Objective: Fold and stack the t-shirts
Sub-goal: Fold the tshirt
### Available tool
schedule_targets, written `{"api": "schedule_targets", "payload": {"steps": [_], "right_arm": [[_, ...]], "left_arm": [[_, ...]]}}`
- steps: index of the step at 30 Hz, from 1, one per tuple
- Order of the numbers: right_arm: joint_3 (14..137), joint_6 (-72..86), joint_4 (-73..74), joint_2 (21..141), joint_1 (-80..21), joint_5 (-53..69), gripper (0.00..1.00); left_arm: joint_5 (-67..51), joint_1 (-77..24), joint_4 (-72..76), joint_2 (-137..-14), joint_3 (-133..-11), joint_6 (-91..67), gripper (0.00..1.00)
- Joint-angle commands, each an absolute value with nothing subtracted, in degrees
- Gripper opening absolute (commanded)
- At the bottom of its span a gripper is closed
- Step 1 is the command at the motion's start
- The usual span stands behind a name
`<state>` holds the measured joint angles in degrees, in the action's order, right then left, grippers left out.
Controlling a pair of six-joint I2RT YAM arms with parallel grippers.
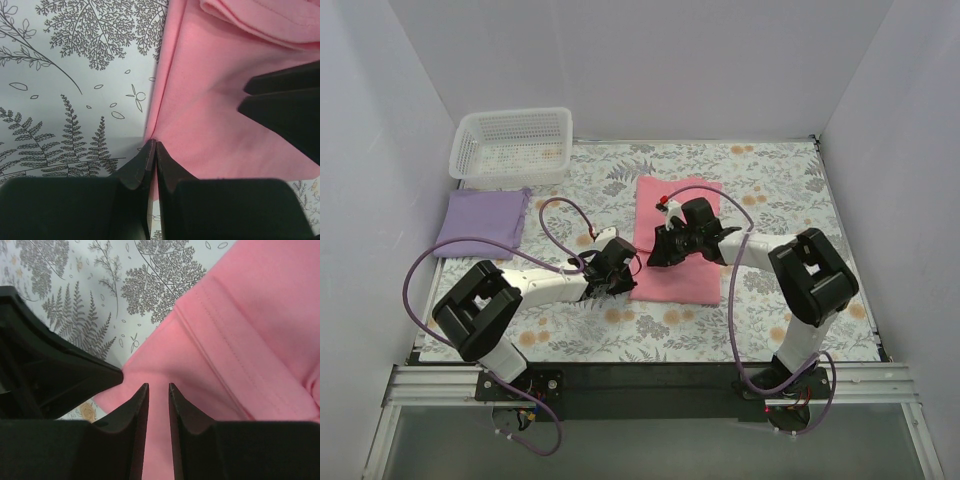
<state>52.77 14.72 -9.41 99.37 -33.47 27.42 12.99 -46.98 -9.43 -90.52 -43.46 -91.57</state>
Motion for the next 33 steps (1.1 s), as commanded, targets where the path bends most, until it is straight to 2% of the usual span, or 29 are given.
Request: {"api": "schedule_targets", "payload": {"steps": [1, 8, 14, 18, 23, 28, 33], "right_arm": [[56.94, 15.29, -14.58, 103.44, -33.75, 29.09, 0.28], [65.47, 12.31, -14.24, 112.58, -32.52, 24.44, 0.27], [73.81, 10.55, -12.49, 118.64, -26.47, 18.9, 0.28], [79.1, 8.53, -8.1, 115.94, -24.61, 20.13, 0.28], [71.56, 10.98, -7.82, 105.06, -22.94, 26.71, 0.29], [56.82, 16.15, -12.28, 97.48, -19.43, 35.04, 0.29], [48.26, 18.89, -17.31, 93.25, -16.44, 39.28, 0.29]], "left_arm": [[12.39, -47.11, -16.0, -90.18, -41.4, -91.32, 0.03], [12.04, -47.11, -16.08, -90.26, -41.05, -91.49, 0.03], [11.95, -47.11, -15.91, -89.04, -39.38, -92.55, 0.03], [12.48, -47.11, -16.26, -87.46, -39.02, -92.9, 0.03], [14.24, -47.11, -16.79, -83.42, -41.21, -92.99, 0.1], [15.12, -46.76, -13.2, -79.02, -44.38, -91.24, 0.22], [9.59, -42.81, -2.12, -84.26, -48.33, -87.28, 0.25]]}}
